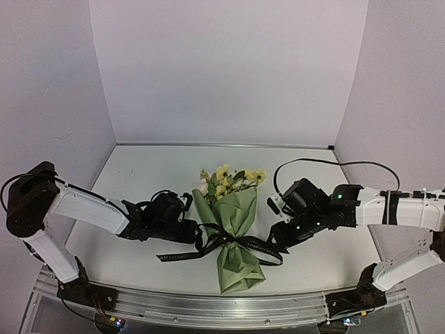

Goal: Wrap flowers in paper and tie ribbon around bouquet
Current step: Tie the half-tied ribbon around the folded bouquet.

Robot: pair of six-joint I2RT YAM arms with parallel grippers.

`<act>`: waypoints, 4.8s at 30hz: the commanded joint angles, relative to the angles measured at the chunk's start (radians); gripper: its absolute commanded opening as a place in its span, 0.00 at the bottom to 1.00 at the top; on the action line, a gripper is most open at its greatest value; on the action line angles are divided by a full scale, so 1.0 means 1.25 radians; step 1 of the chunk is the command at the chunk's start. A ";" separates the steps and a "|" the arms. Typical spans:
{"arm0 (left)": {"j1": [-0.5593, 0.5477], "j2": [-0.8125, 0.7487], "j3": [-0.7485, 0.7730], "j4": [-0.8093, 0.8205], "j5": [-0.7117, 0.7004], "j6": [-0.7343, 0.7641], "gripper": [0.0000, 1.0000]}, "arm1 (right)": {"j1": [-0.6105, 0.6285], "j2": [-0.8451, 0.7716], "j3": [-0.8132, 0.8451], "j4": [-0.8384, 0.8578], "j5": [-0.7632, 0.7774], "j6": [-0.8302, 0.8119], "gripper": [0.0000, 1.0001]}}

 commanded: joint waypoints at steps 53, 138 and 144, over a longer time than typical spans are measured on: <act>0.056 -0.025 0.026 -0.002 -0.030 0.080 0.00 | 0.003 0.210 0.032 0.016 0.055 -0.108 0.00; 0.076 -0.058 0.073 -0.251 -0.126 -0.308 0.00 | 0.016 0.186 0.028 -0.038 0.198 0.070 0.00; 0.113 -0.098 0.016 -0.249 -0.162 -0.243 0.00 | 0.005 0.192 0.006 -0.039 0.184 0.098 0.00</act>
